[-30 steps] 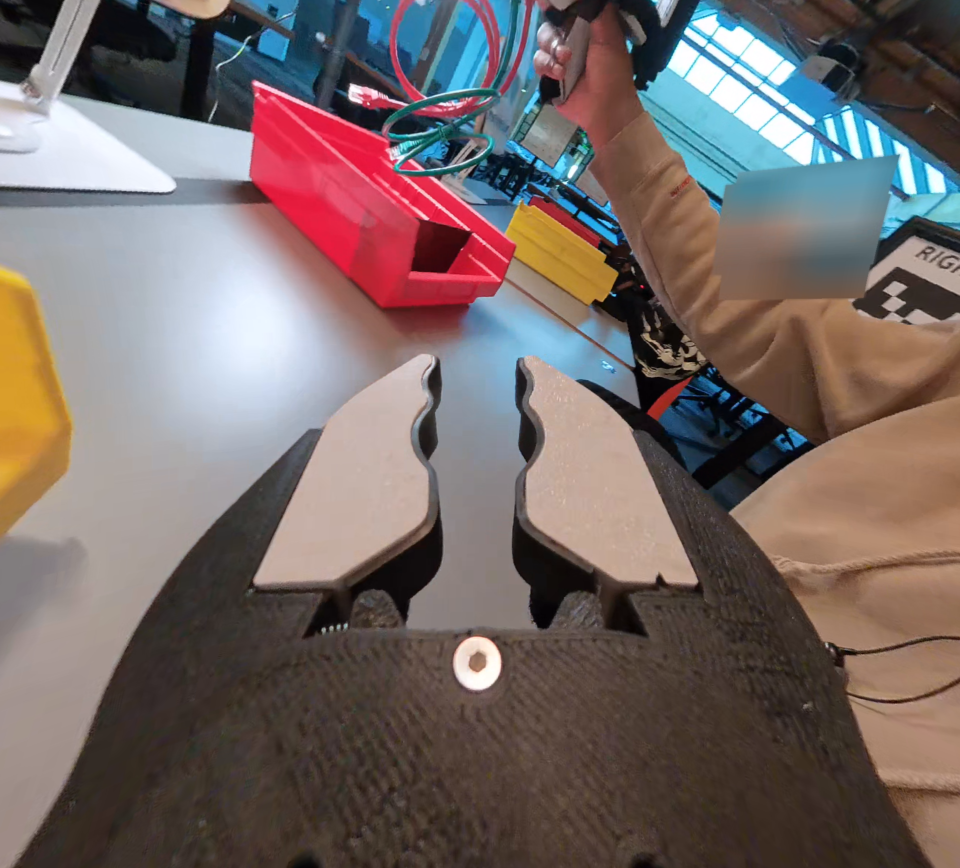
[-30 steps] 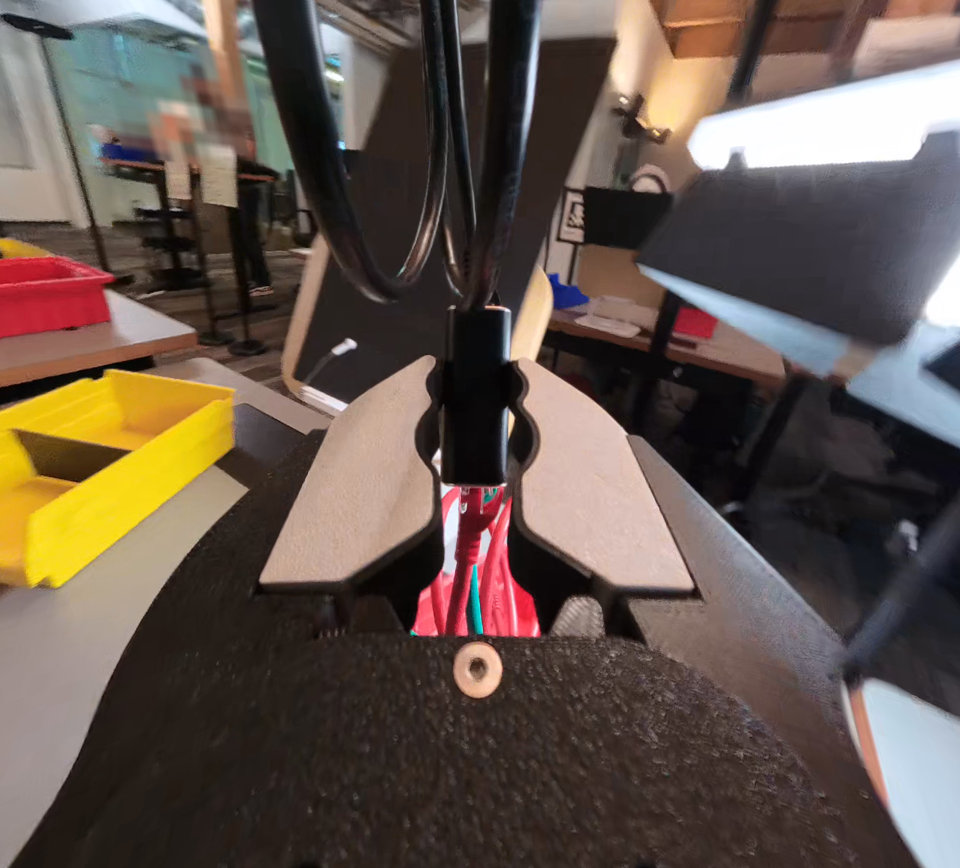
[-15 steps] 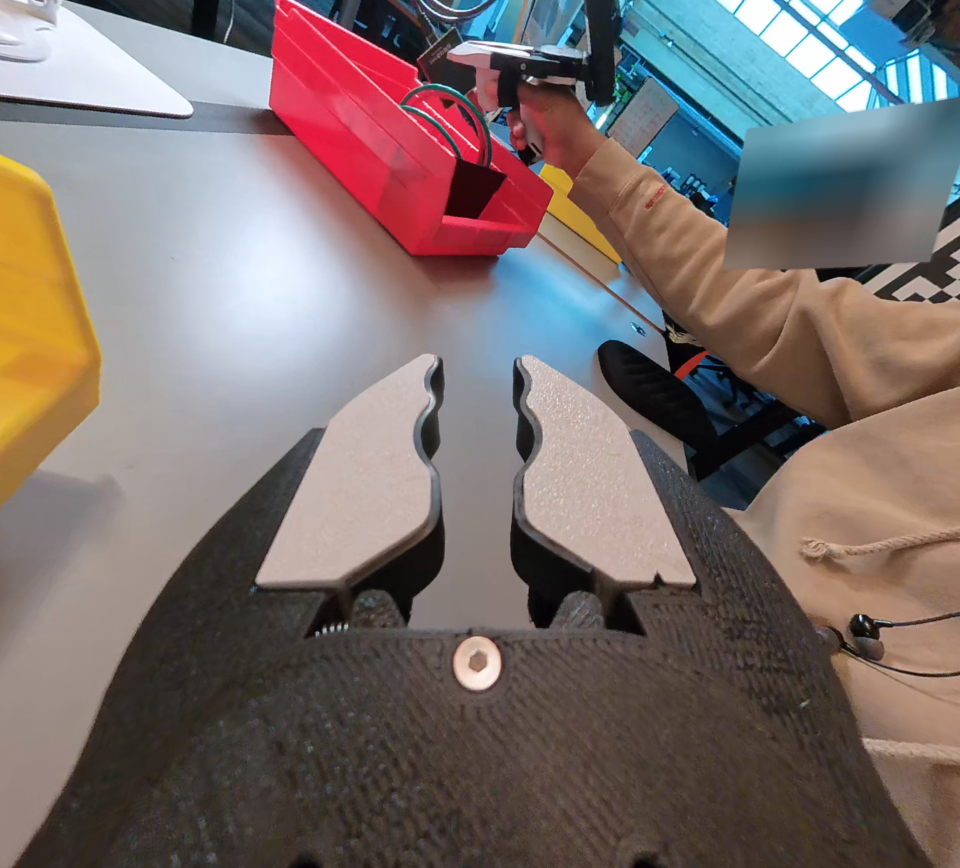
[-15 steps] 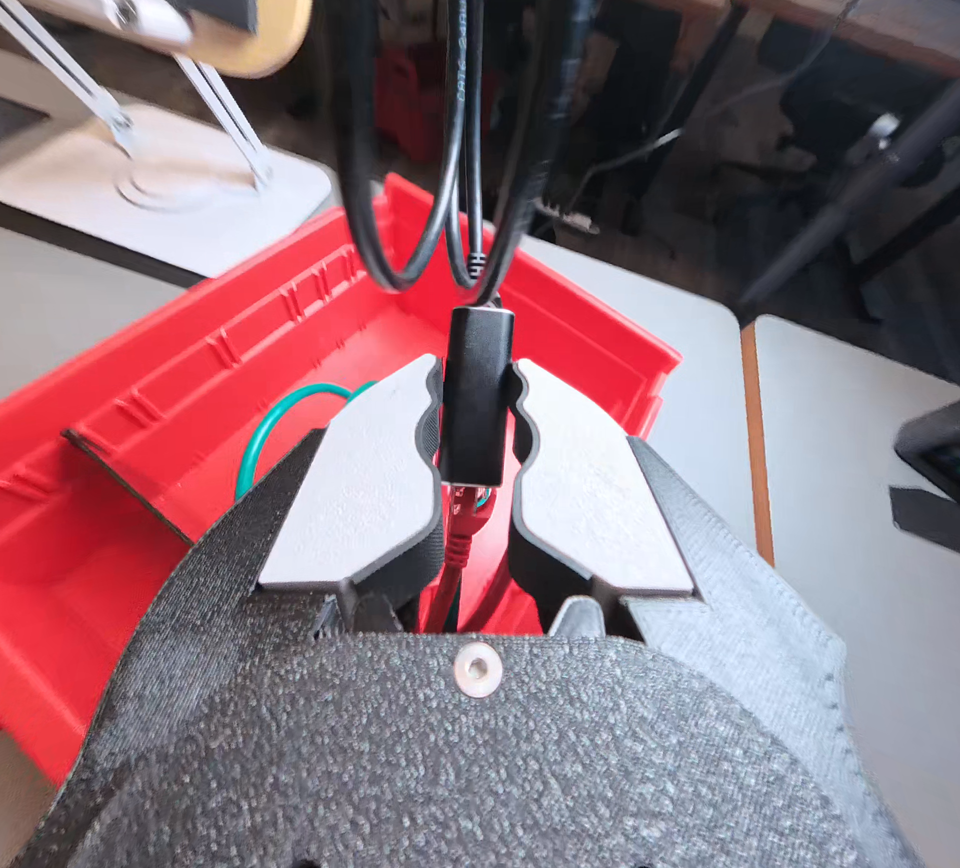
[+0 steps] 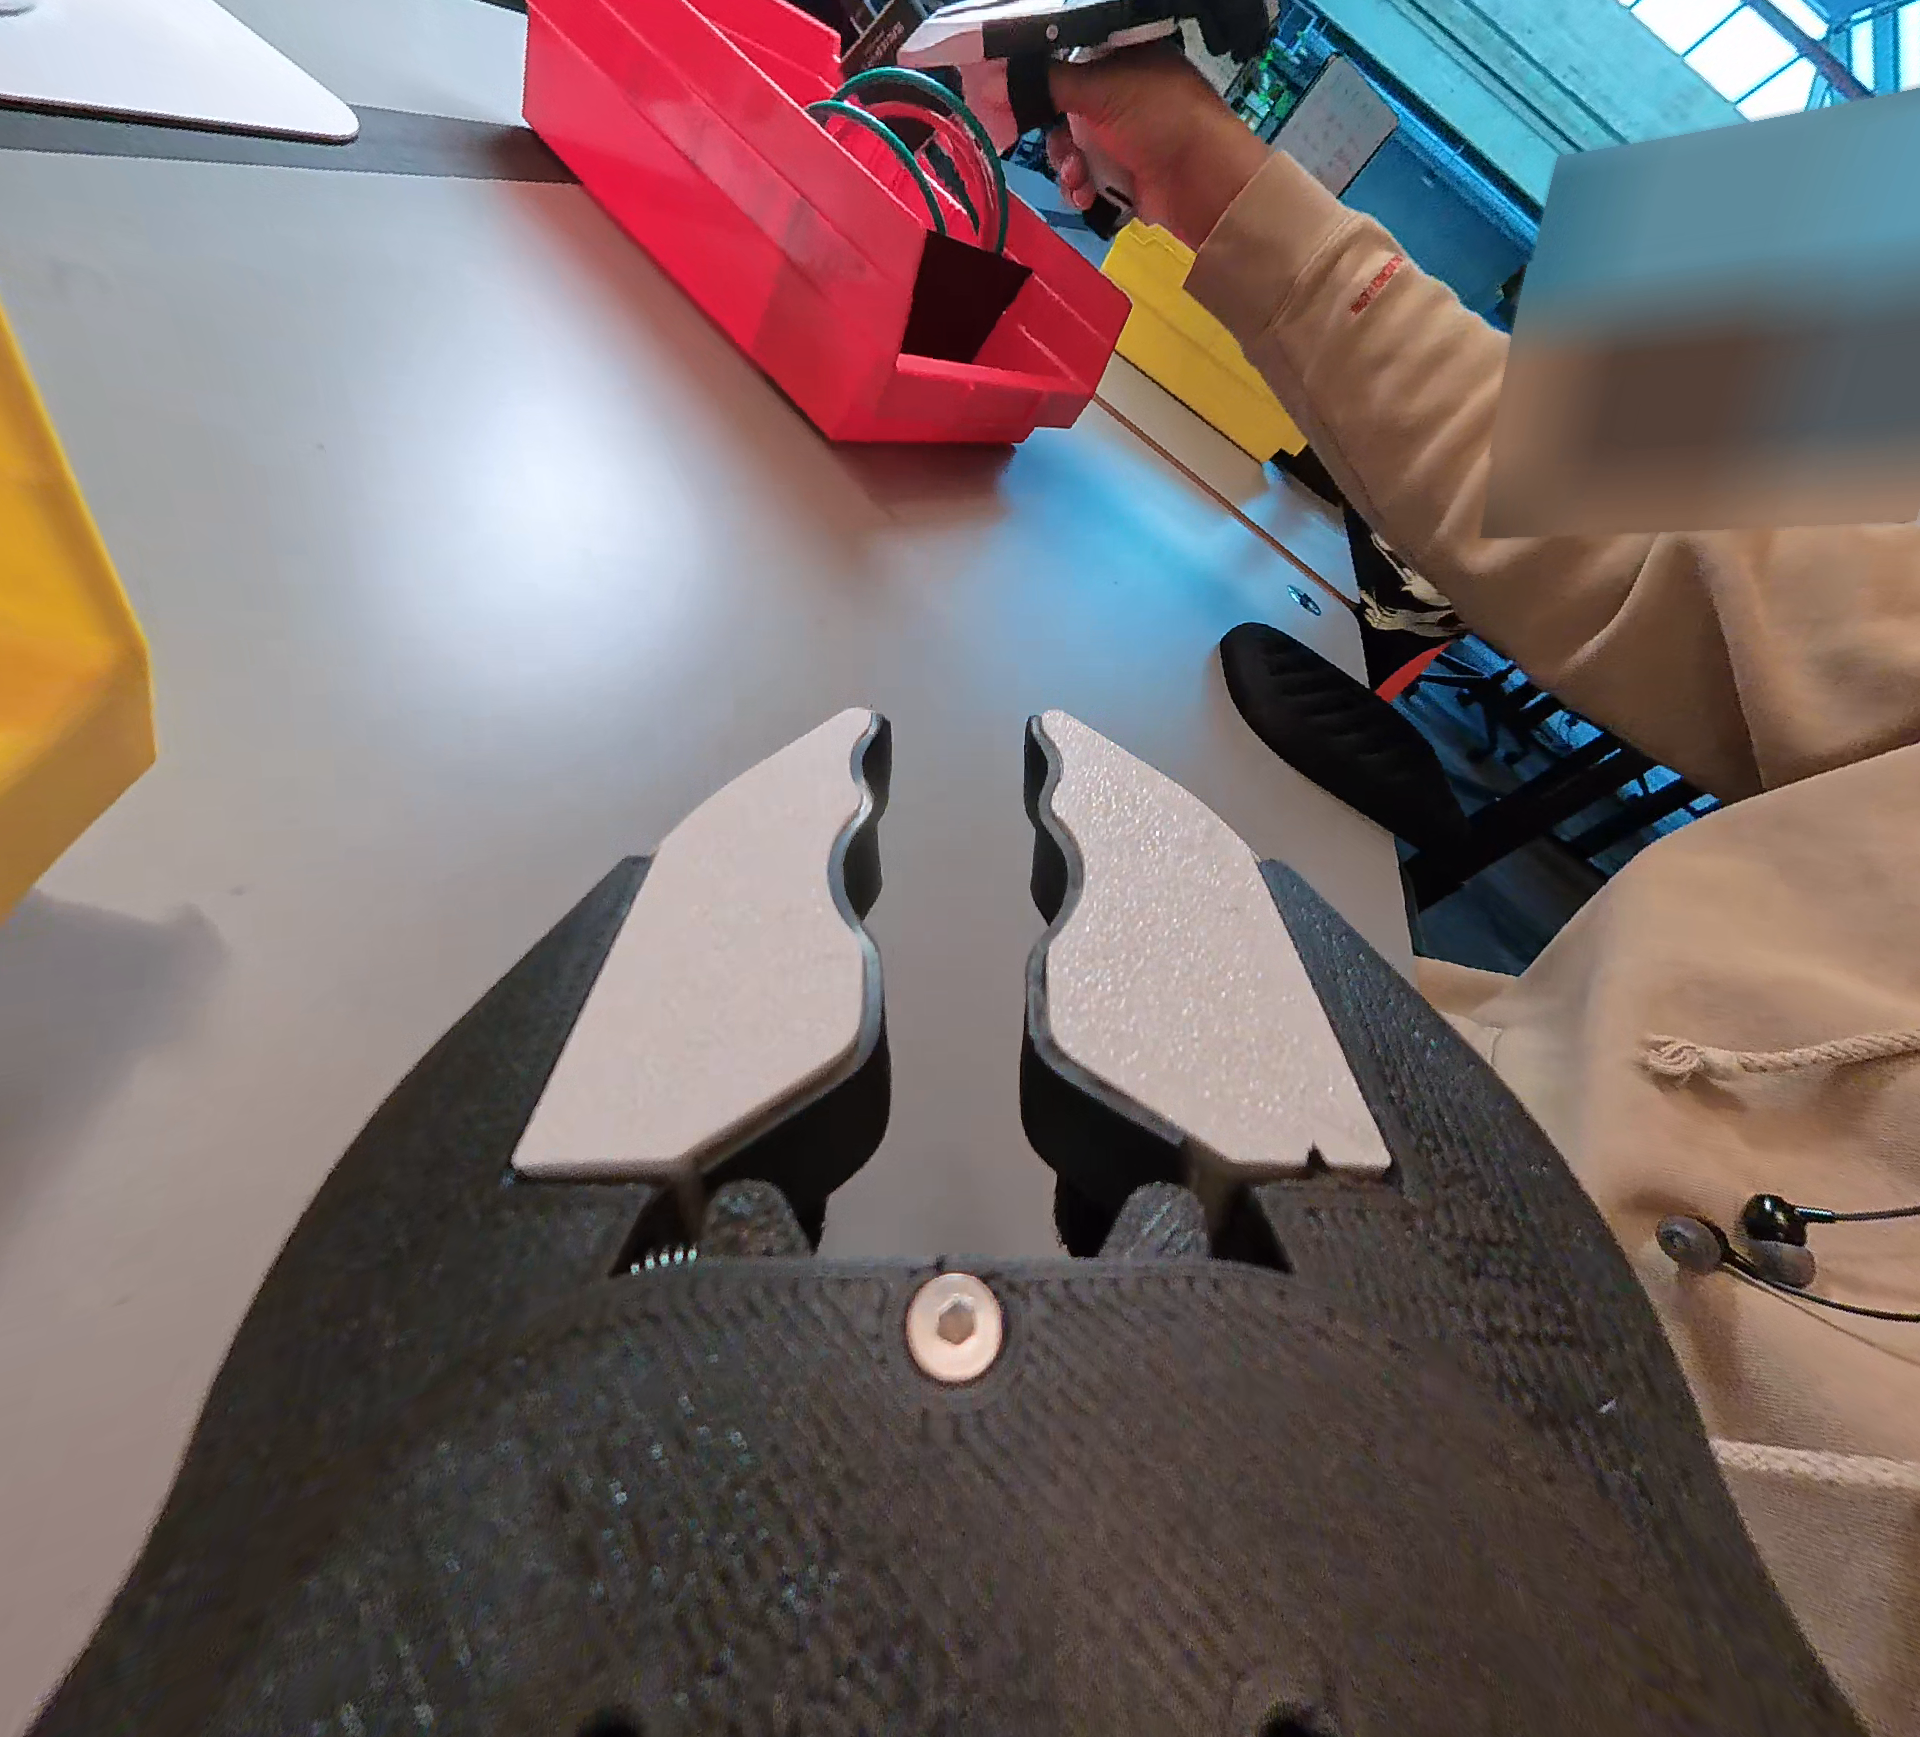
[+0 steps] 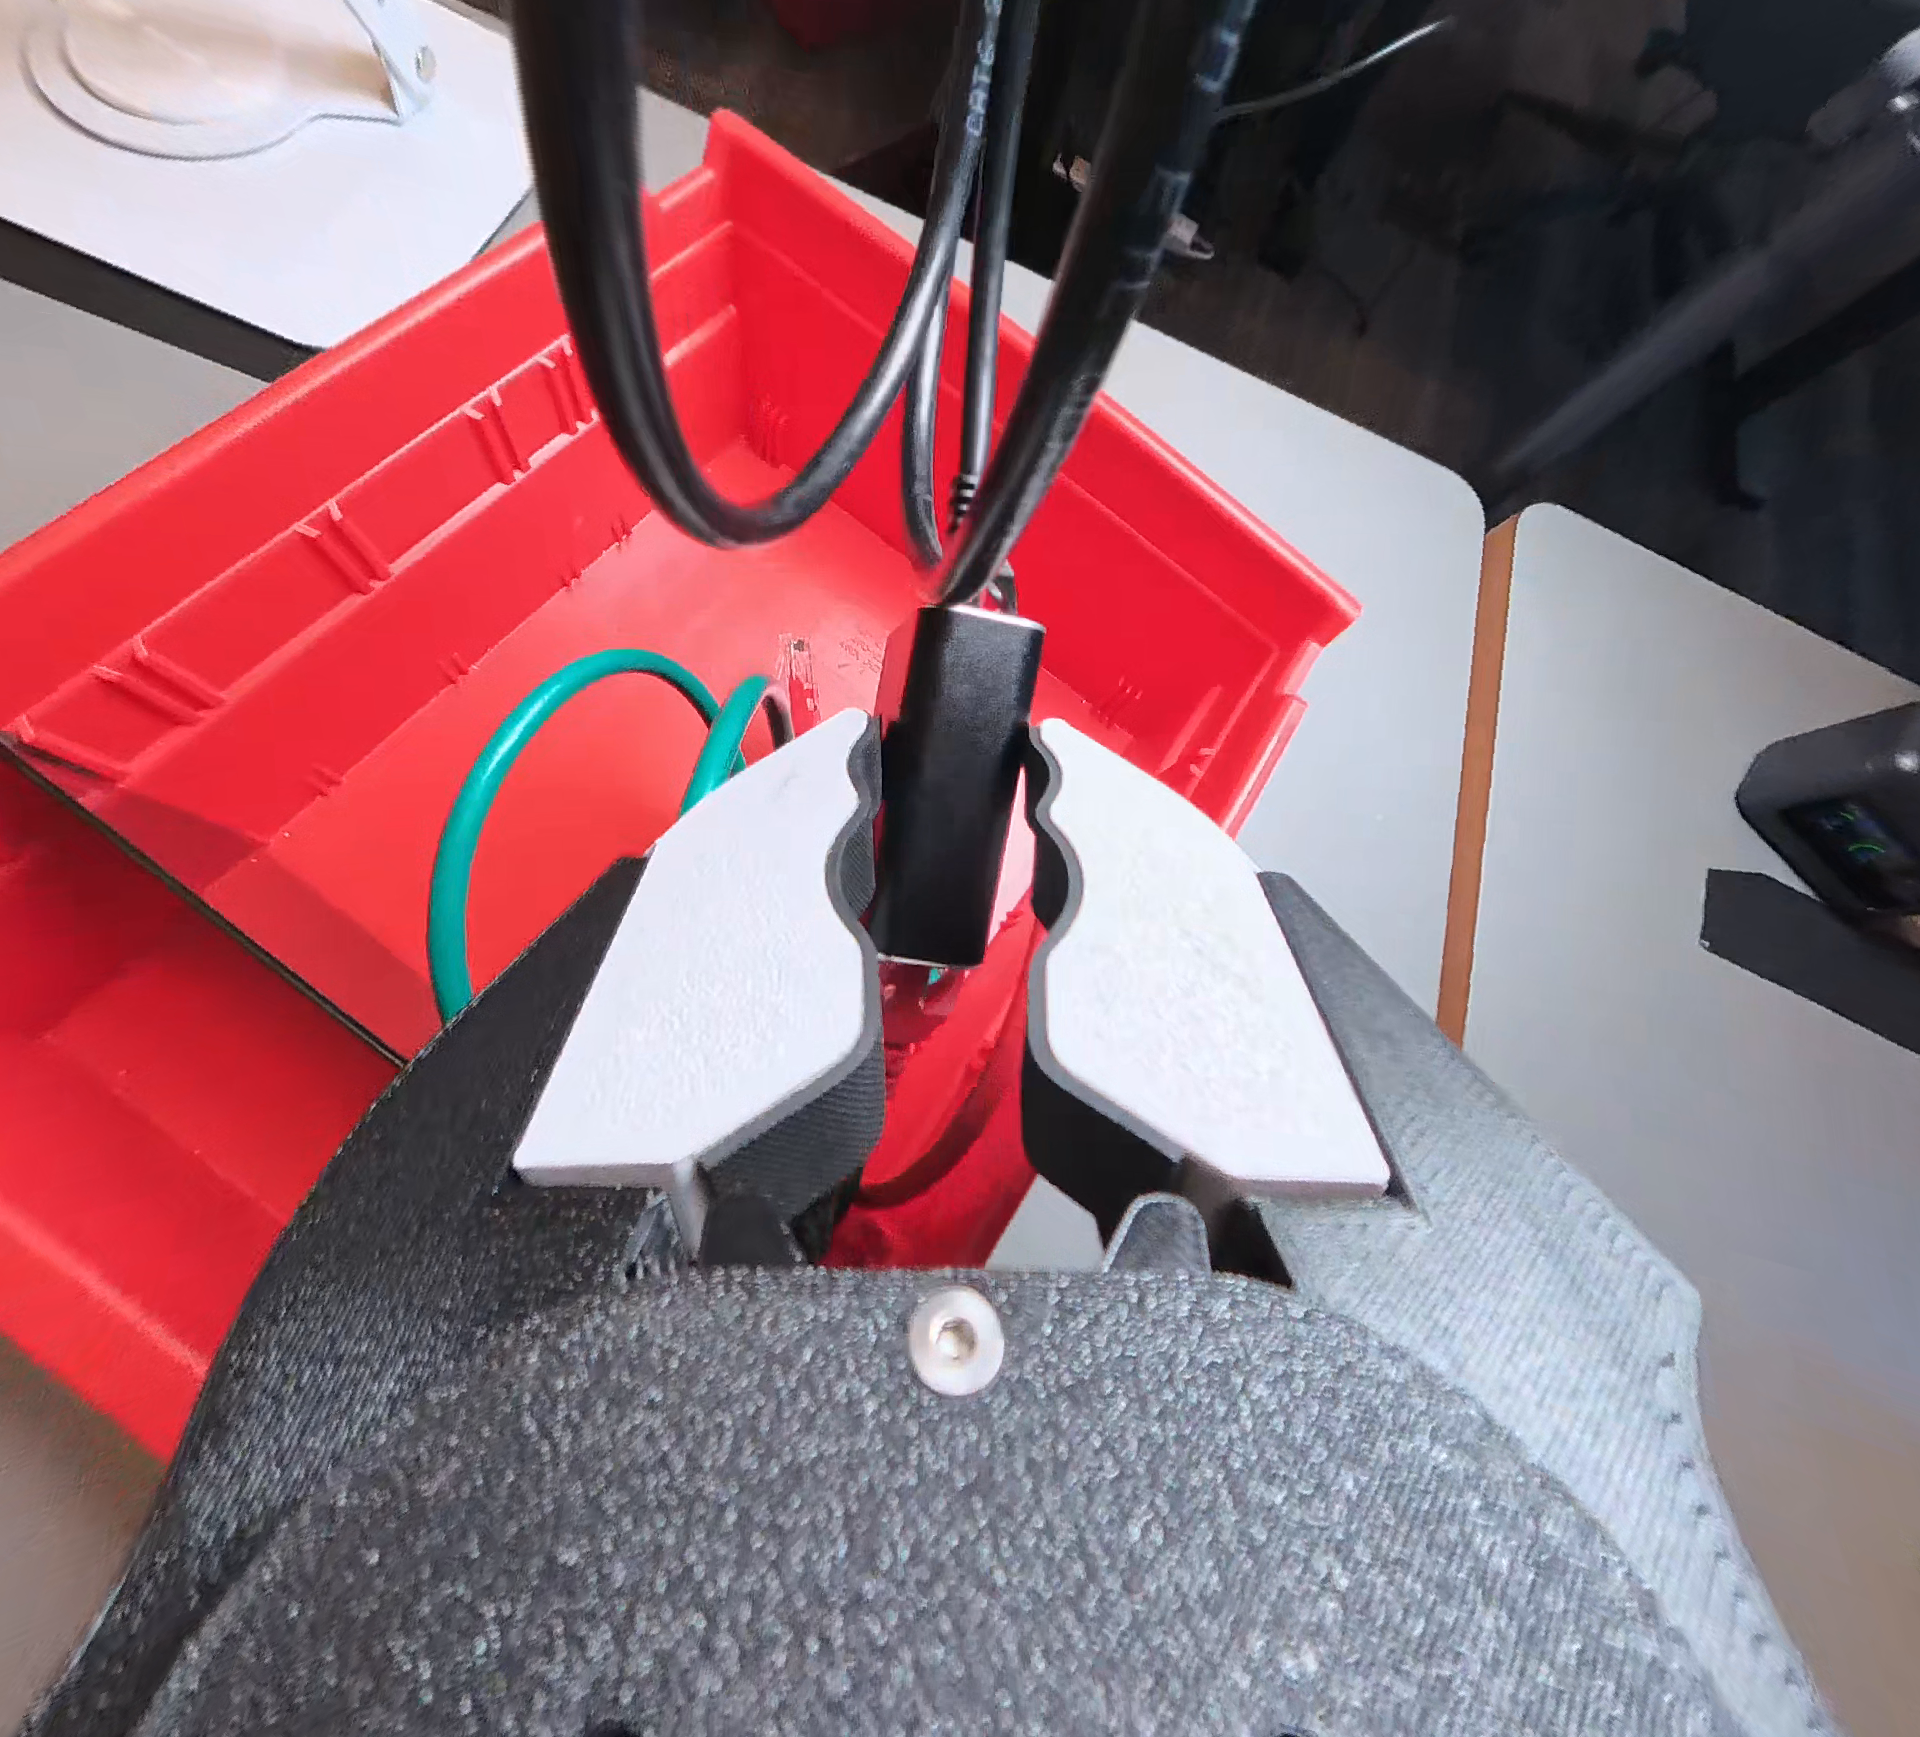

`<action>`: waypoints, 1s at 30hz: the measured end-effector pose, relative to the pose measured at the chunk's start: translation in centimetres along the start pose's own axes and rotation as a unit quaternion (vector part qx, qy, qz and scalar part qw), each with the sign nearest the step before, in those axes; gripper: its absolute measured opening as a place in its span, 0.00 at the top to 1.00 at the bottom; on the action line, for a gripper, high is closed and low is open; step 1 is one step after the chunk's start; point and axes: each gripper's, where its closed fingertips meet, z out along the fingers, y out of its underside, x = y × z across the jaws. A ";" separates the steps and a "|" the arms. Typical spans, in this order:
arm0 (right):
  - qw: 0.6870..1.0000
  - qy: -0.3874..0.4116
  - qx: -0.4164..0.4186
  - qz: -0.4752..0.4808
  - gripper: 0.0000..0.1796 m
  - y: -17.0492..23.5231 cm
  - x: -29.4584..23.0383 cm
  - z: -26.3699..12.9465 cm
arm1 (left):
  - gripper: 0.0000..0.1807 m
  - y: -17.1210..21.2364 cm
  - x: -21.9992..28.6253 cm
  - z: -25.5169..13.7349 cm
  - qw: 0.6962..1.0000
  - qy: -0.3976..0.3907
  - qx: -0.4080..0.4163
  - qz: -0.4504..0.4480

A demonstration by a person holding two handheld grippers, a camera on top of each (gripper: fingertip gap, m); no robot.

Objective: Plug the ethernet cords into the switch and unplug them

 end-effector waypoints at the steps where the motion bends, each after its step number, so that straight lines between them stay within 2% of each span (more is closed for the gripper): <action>1: 1.000 0.001 -0.002 -0.007 0.85 -0.2 0.1 -0.2 | 0.86 0.1 0.0 0.0 1.000 0.000 -0.001 0.001; 5: 1.000 -0.010 0.013 -0.011 0.82 -1.4 0.2 -1.8 | 0.86 -0.2 -0.5 -0.3 0.999 -0.023 0.001 0.024; 11: 0.996 -0.017 0.083 -0.010 0.77 -3.4 -0.7 -5.8 | 0.86 -1.4 -0.9 -1.2 0.994 -0.068 0.023 0.077; 15: 0.992 -0.048 0.103 -0.058 0.75 -2.8 -4.9 -8.6 | 0.85 -2.2 -1.3 -1.8 0.984 -0.118 0.031 0.128; 18: 0.986 -0.082 0.076 -0.124 0.73 -0.1 -9.7 -9.6 | 0.85 -3.0 -1.5 -2.3 0.971 -0.157 0.039 0.175; 21: 0.972 -0.105 0.012 -0.208 0.70 4.0 -14.0 -9.1 | 0.85 -3.5 -1.6 -2.6 0.962 -0.182 0.043 0.198; 24: 0.951 -0.099 -0.053 -0.287 0.65 7.5 -16.1 -7.3 | 0.85 -3.5 -2.1 -2.8 0.957 -0.203 0.040 0.204; 27: 0.935 -0.113 -0.088 -0.325 0.62 9.5 -17.2 -5.1 | 0.84 -3.3 -2.7 -3.0 0.949 -0.227 0.032 0.214; 30: 0.920 -0.115 -0.111 -0.359 0.65 10.4 -17.6 -3.1 | 0.84 -3.3 -3.1 -3.4 0.941 -0.249 0.026 0.226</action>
